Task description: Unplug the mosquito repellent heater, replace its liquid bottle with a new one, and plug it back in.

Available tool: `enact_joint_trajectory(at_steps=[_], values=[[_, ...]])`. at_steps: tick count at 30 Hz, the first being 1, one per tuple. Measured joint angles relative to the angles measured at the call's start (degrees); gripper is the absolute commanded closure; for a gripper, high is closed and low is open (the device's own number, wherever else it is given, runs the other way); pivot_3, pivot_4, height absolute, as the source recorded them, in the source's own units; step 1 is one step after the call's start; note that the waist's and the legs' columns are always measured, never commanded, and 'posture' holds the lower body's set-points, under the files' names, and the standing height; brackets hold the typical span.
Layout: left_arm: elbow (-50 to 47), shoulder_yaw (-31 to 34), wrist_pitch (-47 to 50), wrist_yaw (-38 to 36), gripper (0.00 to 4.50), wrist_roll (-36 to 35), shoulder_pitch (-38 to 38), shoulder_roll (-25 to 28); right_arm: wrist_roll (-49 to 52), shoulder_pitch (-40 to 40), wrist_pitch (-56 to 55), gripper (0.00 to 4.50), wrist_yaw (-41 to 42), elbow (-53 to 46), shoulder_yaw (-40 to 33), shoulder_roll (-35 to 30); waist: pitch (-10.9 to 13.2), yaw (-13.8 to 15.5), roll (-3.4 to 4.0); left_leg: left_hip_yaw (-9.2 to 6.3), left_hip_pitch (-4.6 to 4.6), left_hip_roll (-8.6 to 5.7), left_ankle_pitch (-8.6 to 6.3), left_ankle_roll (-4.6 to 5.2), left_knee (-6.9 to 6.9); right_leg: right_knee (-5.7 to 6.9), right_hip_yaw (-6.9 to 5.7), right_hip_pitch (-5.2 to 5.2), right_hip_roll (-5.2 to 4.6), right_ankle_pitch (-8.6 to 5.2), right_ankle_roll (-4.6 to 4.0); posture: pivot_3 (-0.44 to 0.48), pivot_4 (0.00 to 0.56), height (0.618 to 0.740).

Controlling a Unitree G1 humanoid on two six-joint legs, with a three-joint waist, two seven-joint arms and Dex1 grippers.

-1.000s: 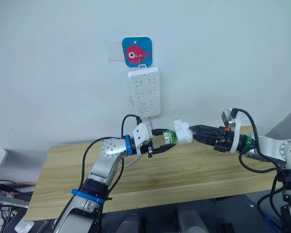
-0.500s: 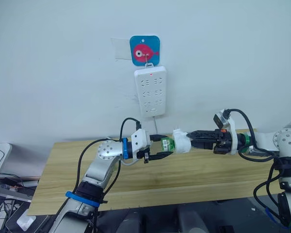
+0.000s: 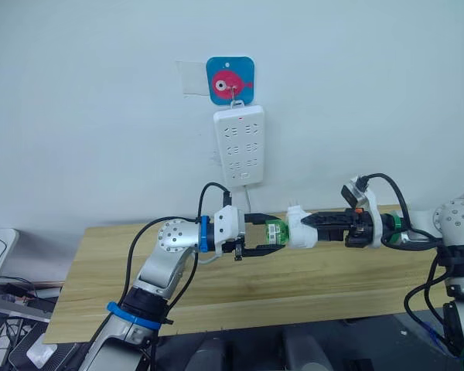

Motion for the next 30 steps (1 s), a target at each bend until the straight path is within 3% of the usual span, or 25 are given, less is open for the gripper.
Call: enact_joint_trajectory(at_steps=[9, 12, 15, 22, 24, 27, 30], values=[[0.0, 0.0, -0.8, 0.8, 2.23, -0.1, -0.7, -0.5, 0.7, 0.1, 0.7, 0.02, 1.7, -2.4, 0.6, 0.4, 0.0, 0.0, -0.01, 0.00, 0.00, 0.00, 0.00, -0.01, 0.00, 0.00, 0.01, -0.01, -0.01, 0.00, 0.00, -0.121, 0.138, 0.740], [0.0, 0.0, -0.8, 1.1, 2.23, -0.1, -0.7, -0.5, 0.7, 0.1, 0.7, 0.59, 1.5, -2.4, 0.6, 1.1, 0.0, 0.0, -0.01, 0.00, 0.00, 0.00, 0.00, -0.01, 0.00, 0.00, 0.00, -0.01, 0.00, 0.00, 0.00, -0.124, 0.139, 0.740], [0.2, -0.2, -0.9, 1.2, 2.23, 0.0, -0.8, -0.4, 1.1, 0.0, 0.7, 1.51, 1.6, -2.1, 0.2, 1.6, 0.0, 0.0, -0.01, -0.02, -0.01, 0.00, -0.01, -0.01, 0.00, -0.01, -0.01, -0.02, 0.00, 0.01, 0.00, -0.124, 0.140, 0.740], [0.0, -0.3, -0.5, 1.0, 2.23, -0.2, -0.7, -0.1, 1.3, 0.0, 0.7, 1.51, 1.6, -1.9, 0.1, 1.6, 0.0, 0.0, -0.01, -0.01, 0.00, 0.00, -0.01, -0.01, 0.00, 0.00, 0.00, -0.02, -0.01, 0.01, -0.01, -0.130, 0.143, 0.740], [-2.0, -0.3, 6.6, 1.2, 2.23, -2.8, -0.7, 0.3, 0.6, 0.0, 0.7, 1.51, 2.1, -2.4, 0.1, 1.5, 0.0, 0.0, -0.01, -0.01, -0.01, 0.00, -0.01, -0.01, 0.00, 0.00, 0.00, -0.02, -0.01, 0.01, -0.01, -0.132, 0.144, 0.740], [-6.8, 0.5, 26.3, 2.8, 2.23, -12.6, -0.8, 1.4, -0.7, 0.0, 0.5, 1.51, 3.6, -5.0, 0.1, 0.8, 0.0, -0.2, 0.00, -0.03, -0.03, -0.01, -0.02, 0.01, 0.00, 0.03, -0.02, -0.04, 0.02, 0.00, 0.01, -0.134, 0.144, 0.740], [-6.8, 5.1, 56.1, 7.0, 2.23, -30.8, -4.0, 1.4, -2.2, 0.1, -0.3, 1.51, 6.4, -8.7, 0.9, -0.5, 0.1, -0.3, -0.09, -0.12, -0.04, -0.01, -0.02, 0.02, 0.08, 0.13, -0.13, -0.04, 0.14, -0.02, 0.03, -0.143, 0.143, 0.740]])
